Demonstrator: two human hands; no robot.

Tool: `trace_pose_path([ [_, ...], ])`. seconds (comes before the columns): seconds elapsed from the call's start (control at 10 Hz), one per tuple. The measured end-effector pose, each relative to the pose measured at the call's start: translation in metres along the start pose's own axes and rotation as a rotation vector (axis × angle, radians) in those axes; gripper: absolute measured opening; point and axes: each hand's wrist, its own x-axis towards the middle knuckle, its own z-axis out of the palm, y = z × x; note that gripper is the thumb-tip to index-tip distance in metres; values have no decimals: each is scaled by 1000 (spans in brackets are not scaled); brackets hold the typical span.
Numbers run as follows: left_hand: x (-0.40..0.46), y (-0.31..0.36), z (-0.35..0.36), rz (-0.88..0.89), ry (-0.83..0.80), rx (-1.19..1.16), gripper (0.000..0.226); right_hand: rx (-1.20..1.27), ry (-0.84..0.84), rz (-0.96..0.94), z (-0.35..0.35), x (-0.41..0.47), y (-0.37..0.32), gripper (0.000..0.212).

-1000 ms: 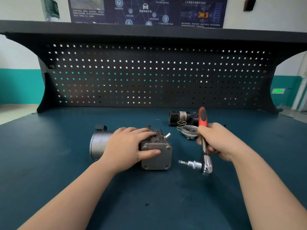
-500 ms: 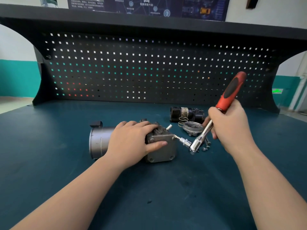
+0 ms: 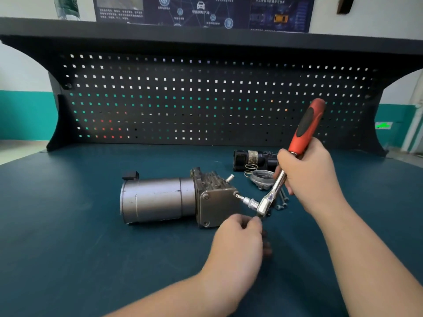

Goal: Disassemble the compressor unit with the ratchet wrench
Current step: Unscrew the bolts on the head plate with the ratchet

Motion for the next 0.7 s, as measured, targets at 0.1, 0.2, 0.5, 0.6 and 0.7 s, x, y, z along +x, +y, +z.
trace_pose_path([
  [0.1, 11, 14, 13, -256, -27, -595, 24, 3, 6, 17, 1, -2, -4, 13],
  [0.2, 16, 20, 11, -275, -51, -811, 29, 5, 14, 23, 2, -5, -8, 12],
  [0.5, 39, 12, -8, -337, -137, -857, 28, -58, -34, -174, 16, -25, -26, 26],
  [0.6, 43, 12, -11, -320, -164, -840, 29, -71, -67, -196, 19, -30, -27, 27],
  [0.7, 44, 13, -16, -148, -5, -274, 33, -78, -77, -201, 19, -29, -25, 25],
])
